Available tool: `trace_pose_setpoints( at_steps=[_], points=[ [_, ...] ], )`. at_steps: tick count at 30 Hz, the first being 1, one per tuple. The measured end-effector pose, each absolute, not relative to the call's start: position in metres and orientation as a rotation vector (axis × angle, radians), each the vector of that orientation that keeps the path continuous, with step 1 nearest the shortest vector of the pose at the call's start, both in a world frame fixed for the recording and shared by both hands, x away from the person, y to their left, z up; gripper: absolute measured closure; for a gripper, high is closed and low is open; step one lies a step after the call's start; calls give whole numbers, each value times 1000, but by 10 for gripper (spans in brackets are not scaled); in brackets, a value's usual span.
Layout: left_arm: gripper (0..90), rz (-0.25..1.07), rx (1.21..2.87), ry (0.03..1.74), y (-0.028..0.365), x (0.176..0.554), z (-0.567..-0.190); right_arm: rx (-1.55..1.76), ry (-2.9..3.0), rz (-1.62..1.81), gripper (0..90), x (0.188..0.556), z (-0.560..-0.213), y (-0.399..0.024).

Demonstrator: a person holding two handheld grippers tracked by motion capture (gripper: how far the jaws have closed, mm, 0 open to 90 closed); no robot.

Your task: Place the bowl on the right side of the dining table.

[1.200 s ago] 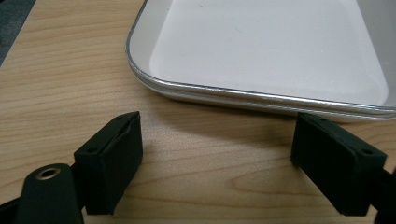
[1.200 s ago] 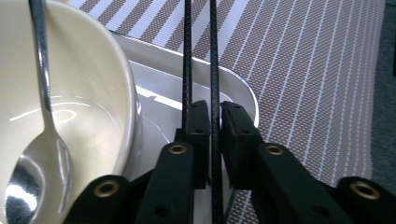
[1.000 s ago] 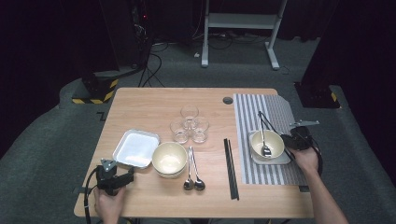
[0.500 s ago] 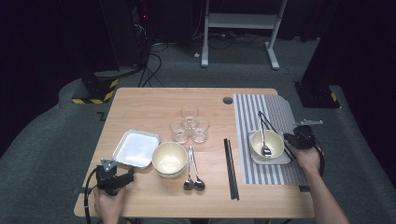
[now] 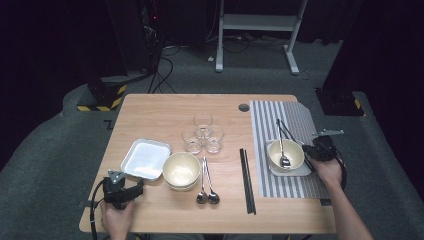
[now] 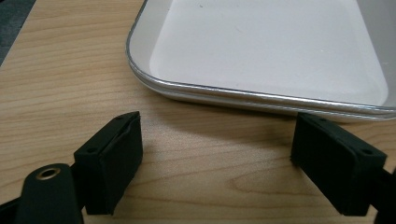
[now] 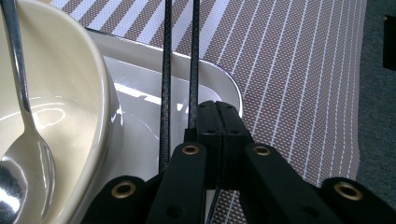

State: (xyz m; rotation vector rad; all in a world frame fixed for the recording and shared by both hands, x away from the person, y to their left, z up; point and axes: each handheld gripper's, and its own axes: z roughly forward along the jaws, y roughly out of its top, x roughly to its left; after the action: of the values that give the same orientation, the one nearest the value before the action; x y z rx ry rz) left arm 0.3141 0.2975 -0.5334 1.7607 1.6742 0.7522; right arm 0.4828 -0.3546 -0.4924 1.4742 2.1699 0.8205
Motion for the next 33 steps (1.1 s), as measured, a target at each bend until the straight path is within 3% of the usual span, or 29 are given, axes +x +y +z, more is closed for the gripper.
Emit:
trace_pose_setpoints(
  at_steps=[18, 33],
  points=[
    [168, 752, 1761, 1674, 297, 314, -533, 1463, 2153, 839, 871, 480, -490, -353],
    [168, 752, 1760, 1674, 297, 314, -533, 1446, 2059, 871, 839, 454, -474, -358]
  ],
)
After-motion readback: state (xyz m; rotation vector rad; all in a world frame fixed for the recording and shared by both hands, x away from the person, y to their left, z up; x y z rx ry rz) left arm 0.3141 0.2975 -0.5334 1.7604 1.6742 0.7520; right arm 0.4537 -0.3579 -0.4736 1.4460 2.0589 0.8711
